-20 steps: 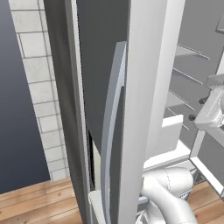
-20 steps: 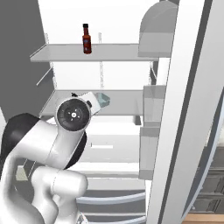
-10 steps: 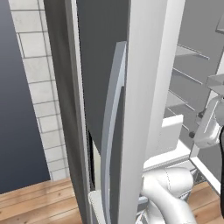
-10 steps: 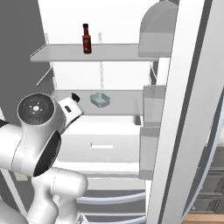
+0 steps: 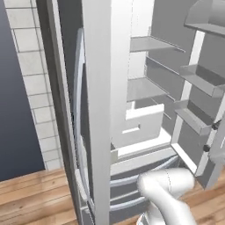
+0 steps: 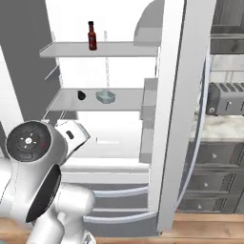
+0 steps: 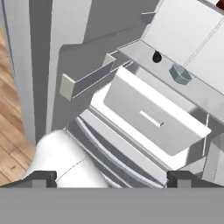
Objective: Place the condiment bottle and mustard from the counter to the top shelf of the fridge. If the existing items in the fridge are on the top shelf, move them to other shelves.
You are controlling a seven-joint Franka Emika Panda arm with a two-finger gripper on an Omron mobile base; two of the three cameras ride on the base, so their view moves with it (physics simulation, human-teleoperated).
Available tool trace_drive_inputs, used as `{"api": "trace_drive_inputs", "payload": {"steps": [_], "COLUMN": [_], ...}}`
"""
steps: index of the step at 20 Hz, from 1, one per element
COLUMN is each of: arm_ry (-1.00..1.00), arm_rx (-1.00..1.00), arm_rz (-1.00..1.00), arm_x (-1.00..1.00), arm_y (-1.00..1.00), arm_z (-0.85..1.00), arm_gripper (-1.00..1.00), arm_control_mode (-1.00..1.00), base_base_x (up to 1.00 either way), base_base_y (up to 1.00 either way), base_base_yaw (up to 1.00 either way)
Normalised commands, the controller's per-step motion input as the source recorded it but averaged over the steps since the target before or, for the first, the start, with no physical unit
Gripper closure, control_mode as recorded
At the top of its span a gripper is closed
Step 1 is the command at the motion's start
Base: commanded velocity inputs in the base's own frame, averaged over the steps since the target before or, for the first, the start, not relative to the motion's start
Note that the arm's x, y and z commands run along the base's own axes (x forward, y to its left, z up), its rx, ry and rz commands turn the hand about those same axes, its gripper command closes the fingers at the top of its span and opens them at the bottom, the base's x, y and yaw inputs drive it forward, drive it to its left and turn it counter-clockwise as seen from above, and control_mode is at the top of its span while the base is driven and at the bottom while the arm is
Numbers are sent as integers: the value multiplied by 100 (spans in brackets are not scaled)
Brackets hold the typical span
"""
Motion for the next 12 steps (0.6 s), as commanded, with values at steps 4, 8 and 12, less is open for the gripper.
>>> {"api": "trace_drive_inputs", "payload": {"steps": [4,8,12], "arm_ry": [0,0,0], "arm_rx": [0,0,0], "arm_rz": [0,0,0], "arm_x": [0,0,0], "arm_y": [0,0,0], "arm_z": [0,0,0], "arm_gripper": [-100,-100,-100], "arm_control_mode": [100,100,100], "base_base_x": [-100,-100,-72], "base_base_y": [-77,-100,-100], "base_base_yaw": [0,-6,-15]}}
